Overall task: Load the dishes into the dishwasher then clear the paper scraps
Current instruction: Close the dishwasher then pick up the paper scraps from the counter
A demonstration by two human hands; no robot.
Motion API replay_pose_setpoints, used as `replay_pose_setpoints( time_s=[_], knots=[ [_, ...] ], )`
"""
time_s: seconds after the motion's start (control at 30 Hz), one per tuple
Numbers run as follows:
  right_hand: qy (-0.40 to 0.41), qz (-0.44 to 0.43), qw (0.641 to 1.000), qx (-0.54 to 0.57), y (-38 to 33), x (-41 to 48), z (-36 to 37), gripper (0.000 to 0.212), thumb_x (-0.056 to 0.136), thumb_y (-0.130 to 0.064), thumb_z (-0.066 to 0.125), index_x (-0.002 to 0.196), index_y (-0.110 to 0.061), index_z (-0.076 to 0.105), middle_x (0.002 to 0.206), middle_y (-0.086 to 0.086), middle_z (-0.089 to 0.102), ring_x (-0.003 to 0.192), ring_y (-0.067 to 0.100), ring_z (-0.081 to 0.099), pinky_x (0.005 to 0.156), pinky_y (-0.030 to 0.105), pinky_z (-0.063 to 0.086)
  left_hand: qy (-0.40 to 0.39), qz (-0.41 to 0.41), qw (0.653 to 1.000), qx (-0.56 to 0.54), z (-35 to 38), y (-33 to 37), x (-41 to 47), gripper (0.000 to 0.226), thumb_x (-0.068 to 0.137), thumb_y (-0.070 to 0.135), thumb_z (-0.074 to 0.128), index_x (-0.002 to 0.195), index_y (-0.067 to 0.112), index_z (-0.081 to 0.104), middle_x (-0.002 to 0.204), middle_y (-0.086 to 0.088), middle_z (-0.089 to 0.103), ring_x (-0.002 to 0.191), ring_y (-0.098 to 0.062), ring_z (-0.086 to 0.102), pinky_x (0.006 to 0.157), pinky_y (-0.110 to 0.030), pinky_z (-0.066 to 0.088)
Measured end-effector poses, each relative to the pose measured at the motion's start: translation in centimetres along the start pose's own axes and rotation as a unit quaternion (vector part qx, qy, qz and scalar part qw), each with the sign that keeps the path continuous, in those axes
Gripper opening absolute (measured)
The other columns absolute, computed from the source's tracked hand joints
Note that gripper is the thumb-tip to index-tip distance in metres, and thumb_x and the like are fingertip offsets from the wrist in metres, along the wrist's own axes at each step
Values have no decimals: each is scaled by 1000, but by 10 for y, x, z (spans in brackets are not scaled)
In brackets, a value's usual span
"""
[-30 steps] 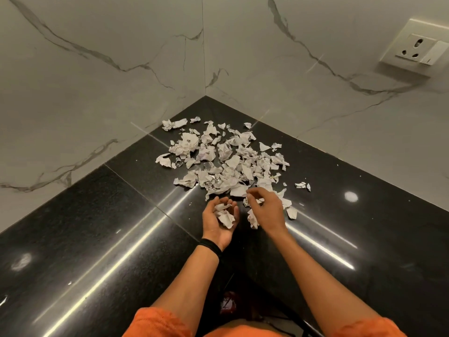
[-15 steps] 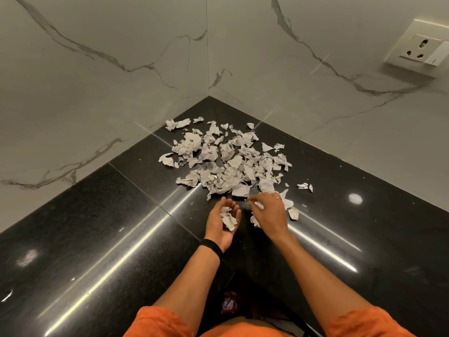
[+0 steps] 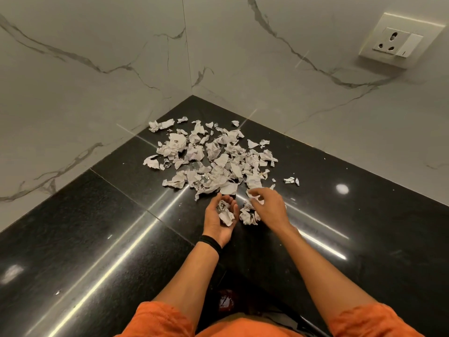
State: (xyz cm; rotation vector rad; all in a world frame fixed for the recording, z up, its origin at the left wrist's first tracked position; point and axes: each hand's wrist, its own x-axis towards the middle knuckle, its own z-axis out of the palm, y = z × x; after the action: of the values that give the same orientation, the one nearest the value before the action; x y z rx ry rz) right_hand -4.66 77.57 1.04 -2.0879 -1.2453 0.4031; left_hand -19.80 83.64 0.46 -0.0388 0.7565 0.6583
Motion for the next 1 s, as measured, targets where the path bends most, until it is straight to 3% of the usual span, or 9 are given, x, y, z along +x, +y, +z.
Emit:
replay_pose_setpoints(
  time_s=[0.13,0.27,0.43,0.53,0.6,0.67,0.77,0.87,1.0],
  knots=[
    [-91,-42,988,-121,12,-6,7,23,90,-27,70,112,-26,75,107,-3,72,99,20,64,84,38,51,2,13,1000,15,-3,-3,3,27,93,33,65,85,8,70,83,-7,69,78,-17,66,70,-26,58],
    [-42,-72,987,-138,13,-13,9,19,93,-22,66,109,-27,75,99,-4,73,94,20,63,78,33,44,5,21,999,32,-4,-3,3,29,94,35,64,88,8,69,84,-7,70,78,-18,67,68,-28,60],
    [63,21,997,34,3,-15,-3,23,90,-27,73,114,-24,71,100,-11,72,90,1,64,79,27,54,19,28,998,54,-2,-3,4,29,94,36,64,91,8,70,87,-8,70,83,-19,67,83,-32,56],
    [47,6,993,111,-16,-15,-7,16,88,-32,77,101,-27,70,93,-17,69,88,-5,63,72,16,52,18,26,997,70,0,-8,8,30,94,38,63,94,9,70,87,-9,70,82,-20,68,90,-34,52],
    [-15,-14,993,115,-29,-14,-4,15,86,-40,78,96,-29,73,91,-19,69,90,-5,62,72,10,46,7,18,997,77,3,-12,9,32,94,41,61,99,11,69,91,-10,70,83,-21,67,84,-34,53],
    [-74,-48,989,121,-36,-13,0,14,86,-39,78,95,-29,78,94,-18,72,93,-4,64,79,13,48,-5,12,998,69,6,-13,9,34,95,43,59,104,11,69,97,-10,70,89,-23,67,82,-35,52],
    [-32,-22,984,171,-32,-11,0,11,94,-30,70,97,-24,79,92,-14,74,88,0,66,73,14,48,-18,7,999,38,9,-9,3,31,97,33,57,95,4,70,89,-11,70,76,-22,69,67,-30,59],
    [-4,14,995,99,-14,-7,-2,14,93,-21,69,106,-23,76,100,-11,73,88,3,65,76,20,50,-19,11,999,39,4,-4,1,21,92,27,62,86,7,67,80,-6,66,68,-17,65,56,-25,57],
    [-139,-73,981,-113,5,-7,6,30,91,-16,68,119,-25,71,114,-1,68,105,20,62,87,33,48,-6,18,999,31,-3,-3,0,22,94,28,62,87,8,68,86,-7,67,77,-18,65,59,-25,58]
  ],
)
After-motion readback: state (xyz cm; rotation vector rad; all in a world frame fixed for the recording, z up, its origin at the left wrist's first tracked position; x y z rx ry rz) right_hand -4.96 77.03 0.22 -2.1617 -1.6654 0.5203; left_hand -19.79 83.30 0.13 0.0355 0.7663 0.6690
